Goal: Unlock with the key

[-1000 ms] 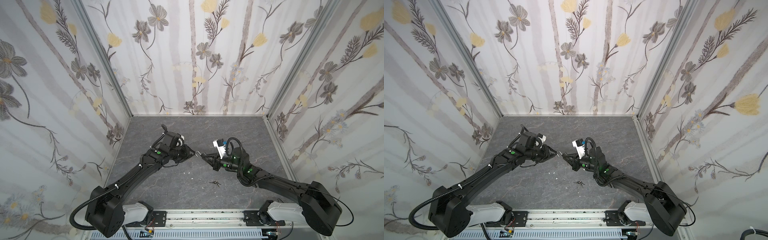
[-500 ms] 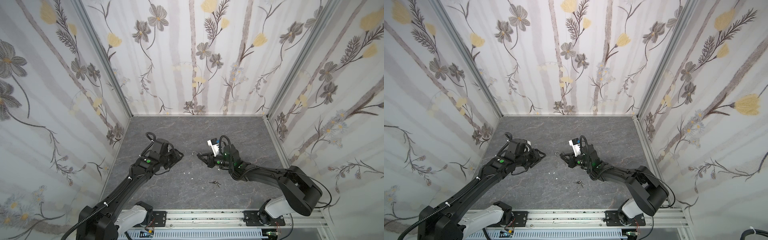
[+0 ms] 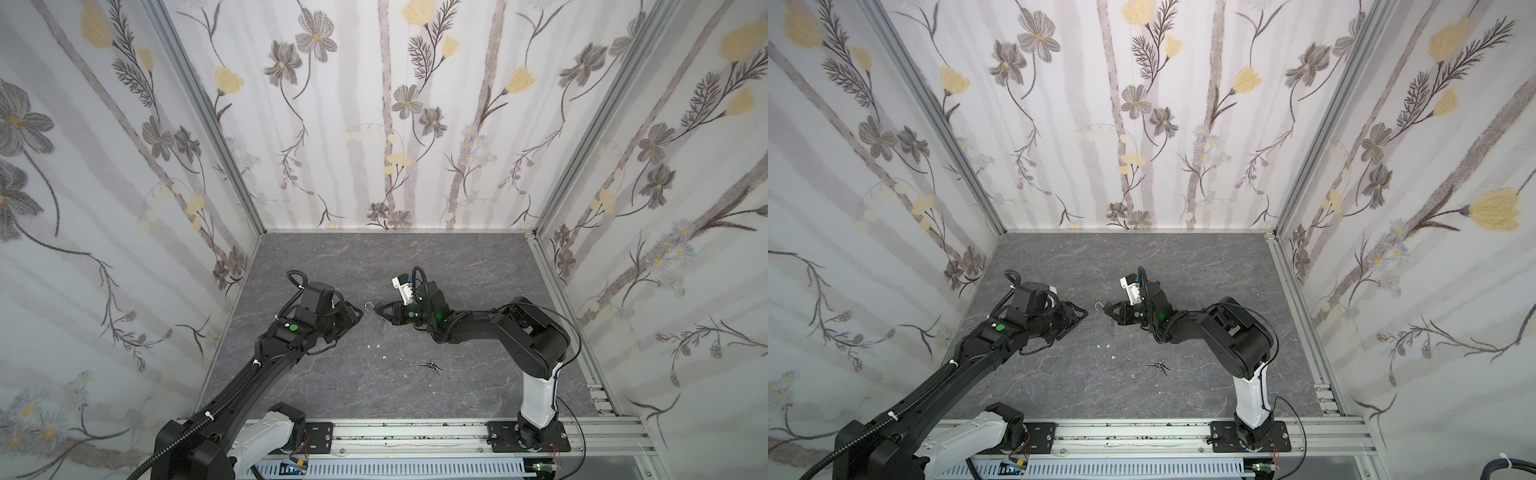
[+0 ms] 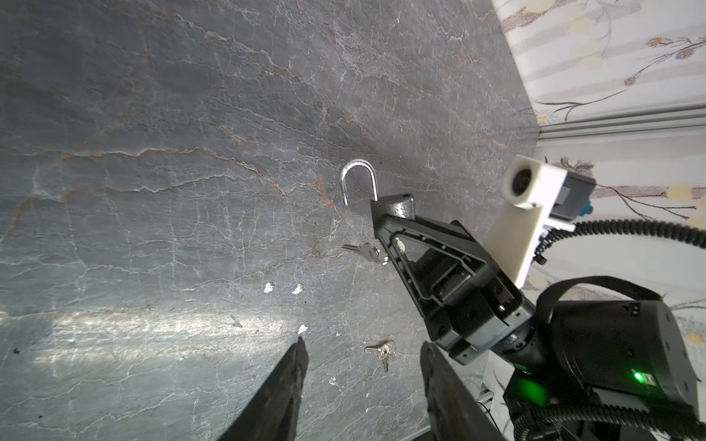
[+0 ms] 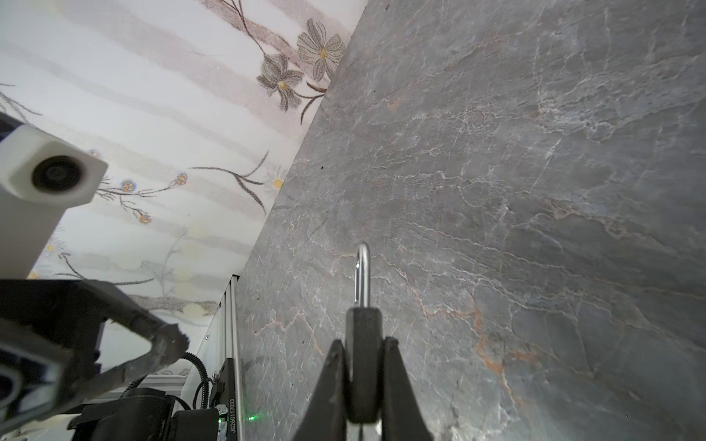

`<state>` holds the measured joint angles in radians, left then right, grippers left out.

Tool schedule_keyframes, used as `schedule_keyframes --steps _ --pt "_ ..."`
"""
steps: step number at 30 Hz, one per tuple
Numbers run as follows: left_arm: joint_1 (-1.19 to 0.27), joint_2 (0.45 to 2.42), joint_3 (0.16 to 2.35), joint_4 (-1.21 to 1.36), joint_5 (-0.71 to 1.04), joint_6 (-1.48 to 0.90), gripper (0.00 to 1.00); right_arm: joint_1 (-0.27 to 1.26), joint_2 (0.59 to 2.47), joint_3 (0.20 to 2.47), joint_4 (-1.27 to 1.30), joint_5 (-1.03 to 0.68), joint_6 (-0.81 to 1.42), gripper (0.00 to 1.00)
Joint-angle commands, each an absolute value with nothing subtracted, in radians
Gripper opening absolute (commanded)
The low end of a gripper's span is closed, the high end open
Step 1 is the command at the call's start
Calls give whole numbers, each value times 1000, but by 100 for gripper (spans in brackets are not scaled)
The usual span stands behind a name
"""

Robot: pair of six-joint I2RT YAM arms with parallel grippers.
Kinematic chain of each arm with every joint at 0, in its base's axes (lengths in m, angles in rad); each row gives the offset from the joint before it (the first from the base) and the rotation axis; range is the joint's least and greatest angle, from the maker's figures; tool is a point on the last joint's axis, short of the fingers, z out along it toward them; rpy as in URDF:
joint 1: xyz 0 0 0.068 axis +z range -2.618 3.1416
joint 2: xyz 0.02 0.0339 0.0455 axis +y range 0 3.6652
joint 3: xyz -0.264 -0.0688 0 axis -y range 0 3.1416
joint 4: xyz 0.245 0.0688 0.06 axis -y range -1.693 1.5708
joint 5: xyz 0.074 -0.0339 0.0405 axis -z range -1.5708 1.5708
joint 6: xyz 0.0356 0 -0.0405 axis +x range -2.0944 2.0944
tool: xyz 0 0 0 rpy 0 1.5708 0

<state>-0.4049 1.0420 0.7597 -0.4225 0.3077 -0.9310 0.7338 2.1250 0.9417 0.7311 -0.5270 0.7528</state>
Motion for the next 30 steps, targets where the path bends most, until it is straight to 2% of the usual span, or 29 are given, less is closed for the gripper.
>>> schedule_keyframes --steps 1,12,17,21,25,30 --pt "-403 1040 753 -399 303 -949 51 741 2173 1001 747 -551 790 0" --pt "-404 1051 745 -381 311 -969 52 743 2312 1125 674 -543 824 0" --pt "-403 1058 737 -367 316 -981 52 743 2347 1169 624 -535 824 4" --pt "-403 1060 738 -362 316 -984 53 741 2365 1189 600 -525 824 13" --pt "-403 1062 737 -359 319 -986 53 733 2364 1198 561 -503 818 26" --pt "-403 1063 737 -355 318 -986 53 716 2315 1193 459 -443 765 34"
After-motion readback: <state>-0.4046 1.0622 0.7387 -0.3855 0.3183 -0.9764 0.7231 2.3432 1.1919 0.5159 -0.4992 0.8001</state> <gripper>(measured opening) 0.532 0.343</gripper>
